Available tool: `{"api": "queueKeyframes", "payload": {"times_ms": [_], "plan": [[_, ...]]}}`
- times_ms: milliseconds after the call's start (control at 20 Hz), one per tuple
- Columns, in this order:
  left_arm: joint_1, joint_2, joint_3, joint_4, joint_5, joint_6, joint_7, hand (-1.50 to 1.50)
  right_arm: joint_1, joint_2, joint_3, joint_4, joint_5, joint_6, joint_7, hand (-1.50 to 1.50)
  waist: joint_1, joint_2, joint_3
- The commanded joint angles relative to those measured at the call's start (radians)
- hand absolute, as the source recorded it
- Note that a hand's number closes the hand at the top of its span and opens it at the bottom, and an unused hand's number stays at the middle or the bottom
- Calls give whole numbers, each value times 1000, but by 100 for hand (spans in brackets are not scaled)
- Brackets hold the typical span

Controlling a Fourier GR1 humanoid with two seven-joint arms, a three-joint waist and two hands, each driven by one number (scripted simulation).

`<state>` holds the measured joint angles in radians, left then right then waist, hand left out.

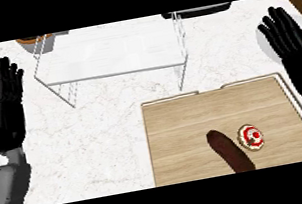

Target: Pick the sweet potato from the tray and place it in the tiered shelf

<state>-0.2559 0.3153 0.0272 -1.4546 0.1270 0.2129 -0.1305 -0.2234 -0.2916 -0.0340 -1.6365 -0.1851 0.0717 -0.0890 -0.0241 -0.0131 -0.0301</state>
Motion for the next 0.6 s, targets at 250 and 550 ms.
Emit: {"api": "queueKeyframes", "payload": {"times_ms": [250, 550], "plan": [[219, 21, -139, 126, -56, -114, 110, 0, 215, -252, -154, -74, 247, -126, 139, -150, -48, 7, 25], [264, -40, -228, 115, -69, -156, 108, 0, 439, -45, -139, -67, 200, -192, 14, -150, -2, 9, 32]]}}
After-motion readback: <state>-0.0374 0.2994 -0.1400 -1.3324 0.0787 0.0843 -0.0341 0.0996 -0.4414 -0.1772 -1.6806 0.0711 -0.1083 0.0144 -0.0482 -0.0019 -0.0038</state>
